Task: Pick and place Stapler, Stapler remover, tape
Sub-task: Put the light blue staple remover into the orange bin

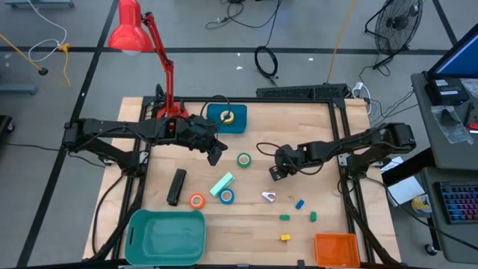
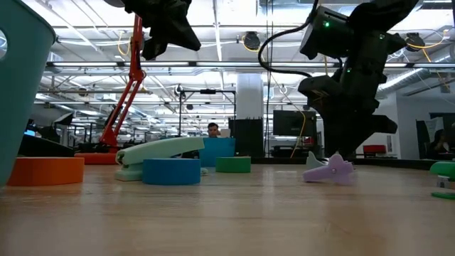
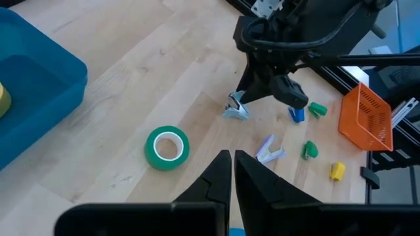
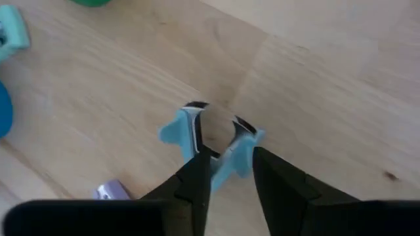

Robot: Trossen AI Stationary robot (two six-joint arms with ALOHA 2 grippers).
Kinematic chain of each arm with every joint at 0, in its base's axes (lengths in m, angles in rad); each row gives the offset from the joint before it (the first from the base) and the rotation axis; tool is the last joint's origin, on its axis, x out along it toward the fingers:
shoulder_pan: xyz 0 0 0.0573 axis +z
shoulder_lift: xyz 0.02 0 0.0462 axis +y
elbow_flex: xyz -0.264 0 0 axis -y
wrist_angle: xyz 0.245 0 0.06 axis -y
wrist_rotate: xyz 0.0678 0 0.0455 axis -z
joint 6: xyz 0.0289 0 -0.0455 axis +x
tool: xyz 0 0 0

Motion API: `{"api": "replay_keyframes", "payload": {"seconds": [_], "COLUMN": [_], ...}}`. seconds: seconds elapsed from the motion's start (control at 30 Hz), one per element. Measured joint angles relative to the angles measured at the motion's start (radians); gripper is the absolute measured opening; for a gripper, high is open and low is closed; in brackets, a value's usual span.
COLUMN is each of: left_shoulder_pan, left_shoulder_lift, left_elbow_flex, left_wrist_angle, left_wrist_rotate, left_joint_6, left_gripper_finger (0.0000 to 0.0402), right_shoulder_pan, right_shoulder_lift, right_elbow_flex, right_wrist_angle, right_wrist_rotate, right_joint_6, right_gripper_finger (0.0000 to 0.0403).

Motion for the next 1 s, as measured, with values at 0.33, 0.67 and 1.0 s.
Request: {"api": "replay_keyframes", "payload": {"seconds": [0.33, 0.67, 1.0], "left_shoulder_pan": [0.001, 0.001, 0.003], "left_shoulder_lift": [0.000, 0.000, 0.000], "left_elbow_flex": [0.000, 0.000, 0.000], "left_wrist_angle": [-0.005, -0.027, -0.083], "left_wrist_rotate": [0.002, -0.011, -0.017], "left_joint_6": [0.001, 0.023, 0.079], "left_gripper_finger": [0.0021, 0.0021, 0.0021], "right_shoulder_pan": [0.000, 0.001, 0.086], "right_shoulder_lift": [0.012, 0.002, -0.191], "right_elbow_flex": [0.001, 0.002, 0.002], "right_wrist_angle": [0.085, 0.088, 0.069], "right_wrist_rotate": [-0.026, -0.094, -0.124], "right_joint_6": [-0.030, -0.010, 0.181], "right_gripper_finger": [0.0006, 0.0002, 0.0001]}}
